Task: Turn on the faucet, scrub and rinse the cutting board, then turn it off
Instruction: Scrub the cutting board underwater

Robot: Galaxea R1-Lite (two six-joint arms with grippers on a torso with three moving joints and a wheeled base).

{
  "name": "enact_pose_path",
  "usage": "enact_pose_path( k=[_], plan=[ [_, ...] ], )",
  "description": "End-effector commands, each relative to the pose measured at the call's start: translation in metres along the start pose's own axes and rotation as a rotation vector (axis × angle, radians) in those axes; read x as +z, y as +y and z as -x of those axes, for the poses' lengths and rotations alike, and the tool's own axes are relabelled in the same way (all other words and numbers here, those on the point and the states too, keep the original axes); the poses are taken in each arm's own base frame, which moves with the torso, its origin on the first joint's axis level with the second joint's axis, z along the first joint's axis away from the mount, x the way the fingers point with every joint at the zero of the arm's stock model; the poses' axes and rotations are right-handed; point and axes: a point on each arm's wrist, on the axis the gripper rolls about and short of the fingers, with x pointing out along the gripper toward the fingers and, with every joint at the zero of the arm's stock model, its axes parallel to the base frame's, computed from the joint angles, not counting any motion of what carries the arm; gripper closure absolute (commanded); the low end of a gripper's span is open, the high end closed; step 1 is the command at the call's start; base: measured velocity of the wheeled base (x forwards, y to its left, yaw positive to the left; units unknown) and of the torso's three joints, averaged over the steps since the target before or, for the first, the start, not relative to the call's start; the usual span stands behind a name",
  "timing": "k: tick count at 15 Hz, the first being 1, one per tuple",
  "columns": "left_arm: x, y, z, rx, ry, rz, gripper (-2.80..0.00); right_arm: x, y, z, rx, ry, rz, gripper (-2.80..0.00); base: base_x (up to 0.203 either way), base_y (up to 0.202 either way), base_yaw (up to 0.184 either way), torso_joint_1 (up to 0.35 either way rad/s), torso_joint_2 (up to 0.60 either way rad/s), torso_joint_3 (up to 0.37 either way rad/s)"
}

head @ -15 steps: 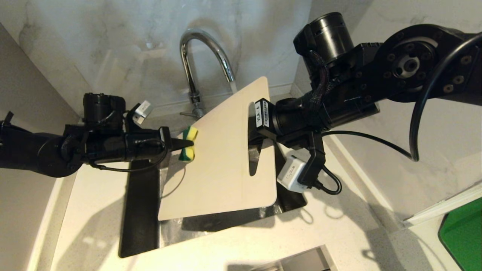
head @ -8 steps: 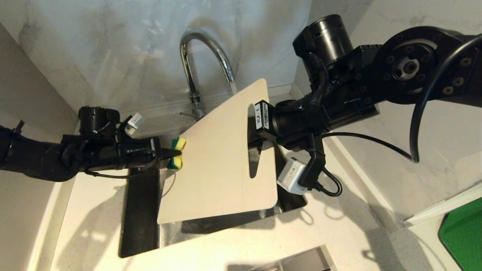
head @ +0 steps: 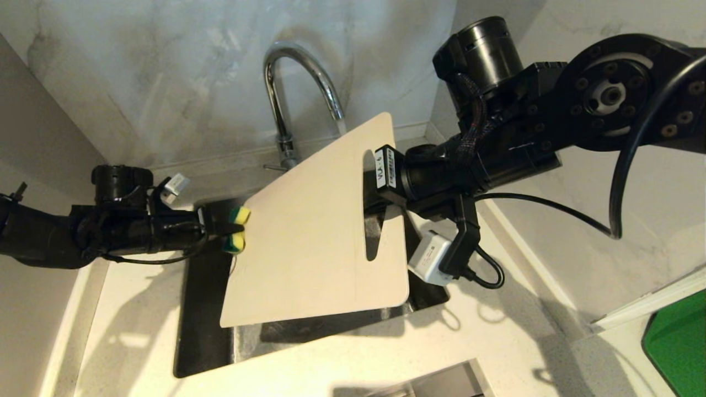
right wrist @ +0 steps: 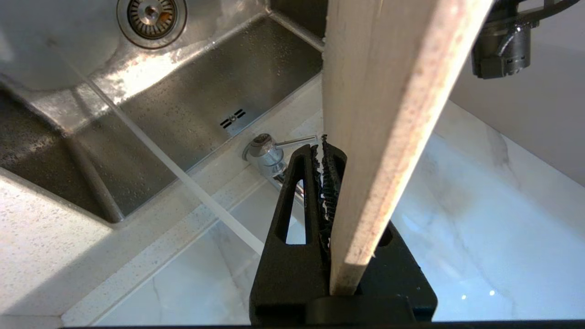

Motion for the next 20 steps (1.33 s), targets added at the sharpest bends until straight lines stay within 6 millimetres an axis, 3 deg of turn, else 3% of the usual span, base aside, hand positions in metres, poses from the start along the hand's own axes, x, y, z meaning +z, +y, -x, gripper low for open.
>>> enact_pose_path(
  k=[1,3,6,8,11,12,14,20],
  plan=[
    [0.008,-0.014,0.012,-0.025,-0.036,-0.01,0.0,0.0,0.0,0.001,0.001,-0.003,0.013,0.0,0.0,0.0,0.0,0.0,0.0,0.0],
    [0.014,-0.046,0.024,-0.089,-0.064,-0.003,0.0,0.0,-0.001,0.001,-0.001,-0.003,0.014,0.0,0.0,0.0,0.0,0.0,0.0,0.0],
    [0.005,-0.118,0.041,-0.246,-0.056,-0.037,0.0,0.0,0.0,0.0,0.0,0.0,0.014,0.0,0.0,0.0,0.0,0.0,0.0,0.0],
    [-0.011,-0.166,0.051,-0.342,-0.004,-0.036,0.0,-0.001,0.0,0.0,-0.001,0.004,-0.016,0.0,0.0,0.0,0.0,0.0,0.0,0.0],
    [-0.045,-0.212,0.05,-0.386,0.052,-0.048,0.0,-0.002,0.0,0.0,0.001,0.007,-0.018,0.0,0.0,0.0,0.0,0.0,0.0,0.0],
    [-0.054,-0.219,0.048,-0.378,0.061,-0.05,0.0,-0.003,0.001,0.002,0.004,0.012,-0.019,0.0,0.0,0.0,0.0,0.0,0.0,0.0],
    [-0.064,-0.215,0.044,-0.344,0.082,-0.045,0.0,-0.005,0.003,0.004,0.006,0.022,-0.024,0.0,0.0,0.0,0.0,0.0,0.0,0.0],
    [-0.074,-0.17,0.037,-0.25,0.067,-0.005,0.0,-0.005,0.001,0.007,0.002,0.026,-0.034,0.0,0.0,0.0,0.0,0.0,0.0,0.0]
  ],
)
